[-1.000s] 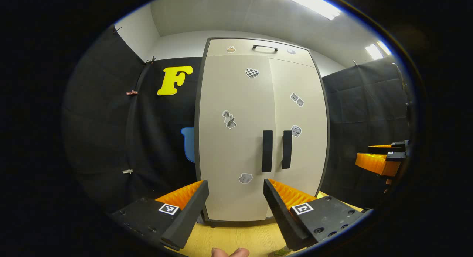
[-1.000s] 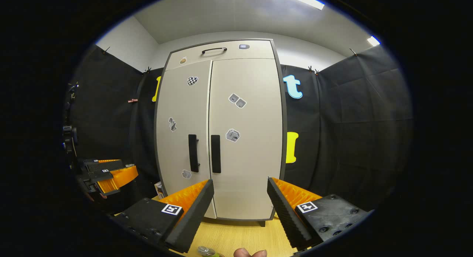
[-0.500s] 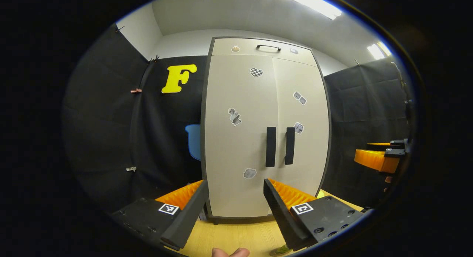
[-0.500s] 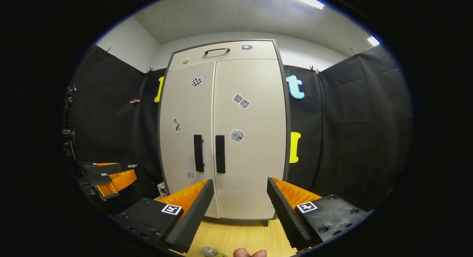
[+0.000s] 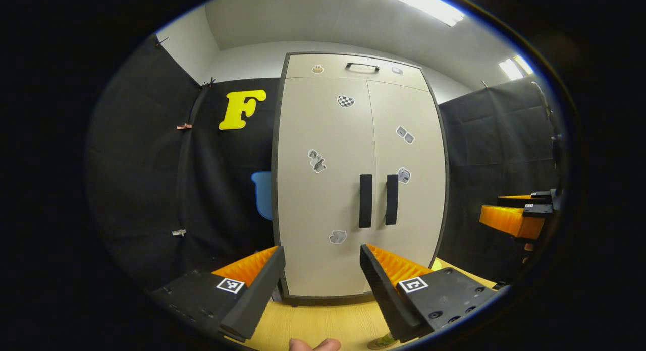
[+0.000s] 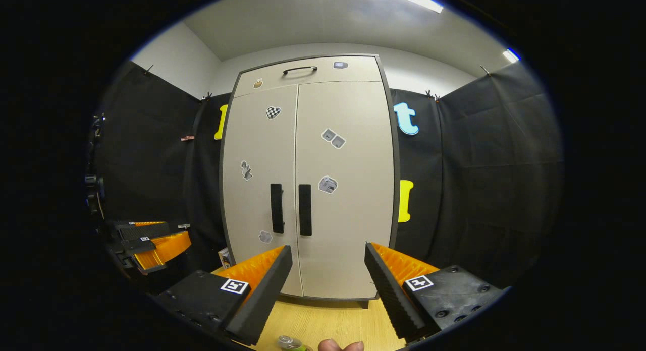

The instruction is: Grasp the bottle in the cabinet with the left hand and place it on the coaster, then close the right door with the right hand and the left door with the left hand.

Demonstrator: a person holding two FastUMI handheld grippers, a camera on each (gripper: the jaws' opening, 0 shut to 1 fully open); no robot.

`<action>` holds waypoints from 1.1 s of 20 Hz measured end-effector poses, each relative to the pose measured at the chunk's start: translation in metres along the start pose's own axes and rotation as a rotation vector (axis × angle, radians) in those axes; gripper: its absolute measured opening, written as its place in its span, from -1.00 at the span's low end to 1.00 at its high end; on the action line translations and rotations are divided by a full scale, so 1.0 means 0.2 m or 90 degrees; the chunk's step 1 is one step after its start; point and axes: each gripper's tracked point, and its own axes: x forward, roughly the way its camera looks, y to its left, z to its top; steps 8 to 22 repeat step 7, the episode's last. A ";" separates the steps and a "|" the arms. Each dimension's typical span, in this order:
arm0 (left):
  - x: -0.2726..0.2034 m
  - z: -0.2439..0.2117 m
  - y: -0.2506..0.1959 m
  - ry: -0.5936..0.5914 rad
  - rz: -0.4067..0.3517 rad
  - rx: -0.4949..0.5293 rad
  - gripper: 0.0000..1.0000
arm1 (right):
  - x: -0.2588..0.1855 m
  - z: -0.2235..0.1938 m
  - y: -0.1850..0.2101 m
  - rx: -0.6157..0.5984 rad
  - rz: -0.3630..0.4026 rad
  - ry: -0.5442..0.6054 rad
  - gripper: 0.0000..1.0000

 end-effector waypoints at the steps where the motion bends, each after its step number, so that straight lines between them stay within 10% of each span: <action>1: 0.01 0.00 -0.01 -0.001 -0.002 -0.001 0.90 | 0.00 0.00 -0.01 0.001 -0.002 -0.001 1.00; 22: 0.00 0.01 -0.04 0.001 0.008 0.007 0.89 | 0.00 -0.02 -0.04 0.003 0.010 0.008 0.92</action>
